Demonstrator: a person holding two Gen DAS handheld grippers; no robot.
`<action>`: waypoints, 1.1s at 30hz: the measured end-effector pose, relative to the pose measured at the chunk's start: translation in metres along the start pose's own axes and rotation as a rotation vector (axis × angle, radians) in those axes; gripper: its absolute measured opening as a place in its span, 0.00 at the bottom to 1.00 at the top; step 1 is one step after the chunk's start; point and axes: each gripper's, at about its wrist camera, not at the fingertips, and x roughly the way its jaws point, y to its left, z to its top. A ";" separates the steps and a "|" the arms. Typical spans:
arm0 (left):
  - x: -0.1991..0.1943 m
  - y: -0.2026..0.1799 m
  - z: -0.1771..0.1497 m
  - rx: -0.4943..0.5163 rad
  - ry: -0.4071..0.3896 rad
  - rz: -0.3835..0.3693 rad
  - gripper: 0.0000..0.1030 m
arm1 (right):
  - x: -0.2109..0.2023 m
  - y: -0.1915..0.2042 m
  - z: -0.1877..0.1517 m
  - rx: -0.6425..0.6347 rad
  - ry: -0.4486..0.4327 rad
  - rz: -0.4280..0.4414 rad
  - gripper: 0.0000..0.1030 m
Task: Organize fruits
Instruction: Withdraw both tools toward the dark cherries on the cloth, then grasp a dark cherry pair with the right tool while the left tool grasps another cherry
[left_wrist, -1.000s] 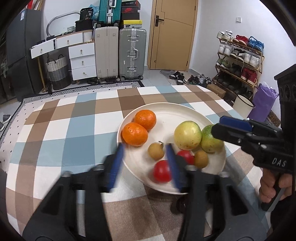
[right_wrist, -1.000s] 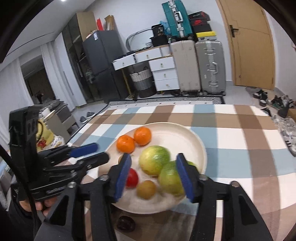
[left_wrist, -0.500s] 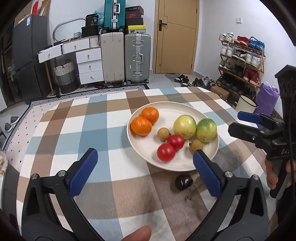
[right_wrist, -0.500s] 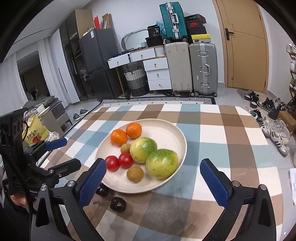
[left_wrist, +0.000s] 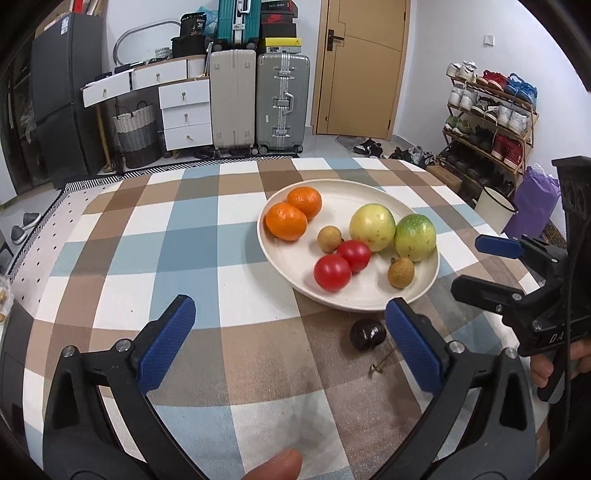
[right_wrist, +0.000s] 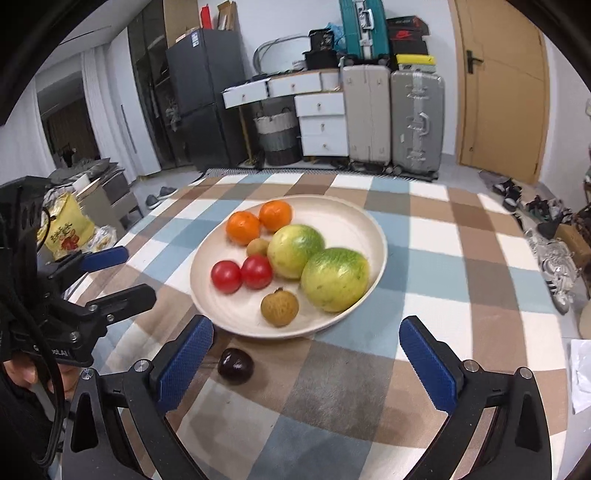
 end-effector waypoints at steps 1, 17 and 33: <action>0.001 0.000 0.000 0.002 0.002 0.005 1.00 | 0.001 0.001 -0.002 -0.004 0.016 0.020 1.00; 0.011 -0.009 -0.010 0.042 0.049 -0.005 1.00 | 0.029 0.025 -0.024 -0.118 0.169 0.043 0.98; 0.023 -0.012 -0.013 0.059 0.090 -0.010 0.95 | 0.042 0.047 -0.027 -0.205 0.191 0.010 0.70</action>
